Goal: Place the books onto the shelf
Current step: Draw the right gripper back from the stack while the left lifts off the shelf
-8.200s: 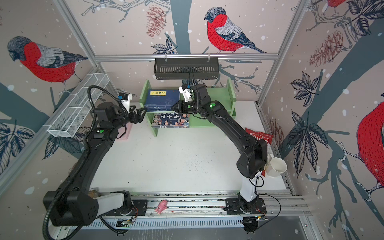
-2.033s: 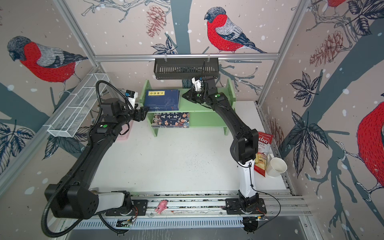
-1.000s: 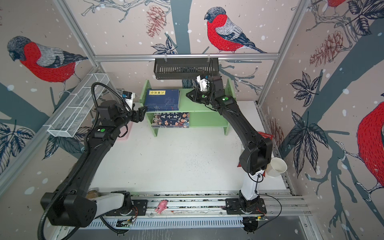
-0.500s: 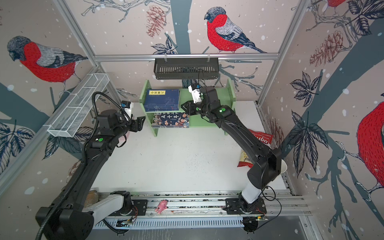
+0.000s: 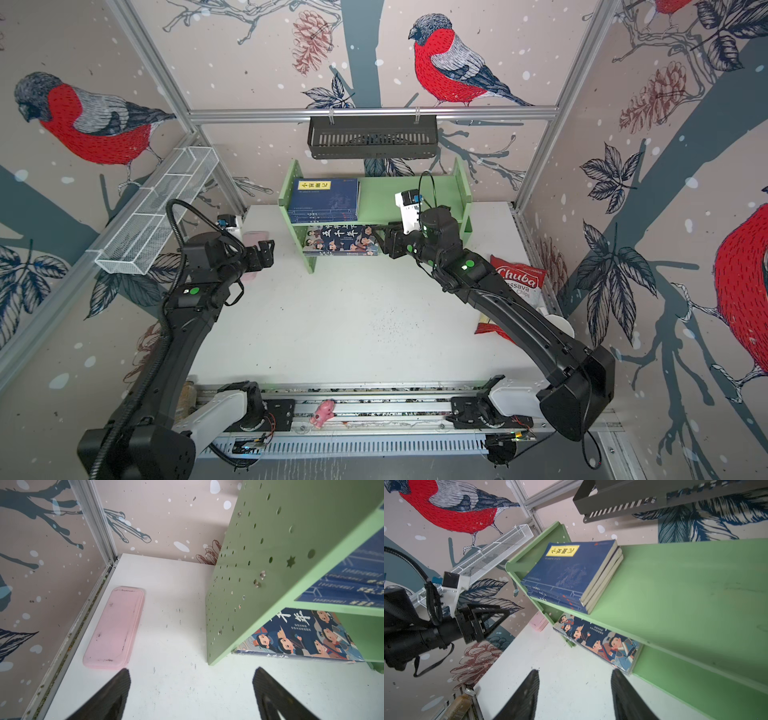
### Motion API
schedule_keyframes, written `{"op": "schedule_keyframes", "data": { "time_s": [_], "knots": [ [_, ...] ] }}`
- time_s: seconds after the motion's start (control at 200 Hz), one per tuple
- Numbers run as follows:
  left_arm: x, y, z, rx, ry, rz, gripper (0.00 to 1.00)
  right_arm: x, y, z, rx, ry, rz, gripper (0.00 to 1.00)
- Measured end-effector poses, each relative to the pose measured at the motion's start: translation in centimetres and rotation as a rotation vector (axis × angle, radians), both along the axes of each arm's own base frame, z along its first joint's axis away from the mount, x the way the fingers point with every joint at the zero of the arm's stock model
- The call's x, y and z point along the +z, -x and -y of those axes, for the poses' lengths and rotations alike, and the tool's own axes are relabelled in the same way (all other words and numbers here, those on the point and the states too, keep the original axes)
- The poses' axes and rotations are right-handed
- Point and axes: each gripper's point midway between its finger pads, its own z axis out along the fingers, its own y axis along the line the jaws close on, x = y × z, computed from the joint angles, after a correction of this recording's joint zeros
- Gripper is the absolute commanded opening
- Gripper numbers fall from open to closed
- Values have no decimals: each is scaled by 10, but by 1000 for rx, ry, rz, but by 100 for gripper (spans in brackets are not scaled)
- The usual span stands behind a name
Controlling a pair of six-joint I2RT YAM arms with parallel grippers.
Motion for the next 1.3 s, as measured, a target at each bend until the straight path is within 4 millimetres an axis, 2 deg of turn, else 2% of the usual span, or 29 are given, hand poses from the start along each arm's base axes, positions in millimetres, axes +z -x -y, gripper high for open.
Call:
{"op": "schedule_keyframes", "data": {
  "time_s": [0.095, 0.315, 0.475, 0.635, 0.76, 0.856, 1.301],
  "knots": [
    [3, 2, 4, -11, 24, 22, 92, 13, -4, -8, 7, -18, 10, 56],
    [17, -1, 18, -75, 63, 84, 92, 17, -16, -17, -1, -16, 11, 56],
    [22, -15, 38, -143, 81, 97, 92, 13, -24, -23, -1, -11, 0, 56],
    [33, -36, 44, -160, 87, 133, 91, 6, -22, -21, -5, -4, -11, 57],
    [39, -46, 46, -172, 94, 144, 90, 11, -17, -15, -18, -12, -1, 57],
    [45, -49, 50, -189, 104, 167, 91, 14, -13, -10, -25, -16, 6, 57],
    [49, -58, 57, -203, 115, 178, 90, 9, -10, -4, -42, -13, 2, 57]
  ]
}}
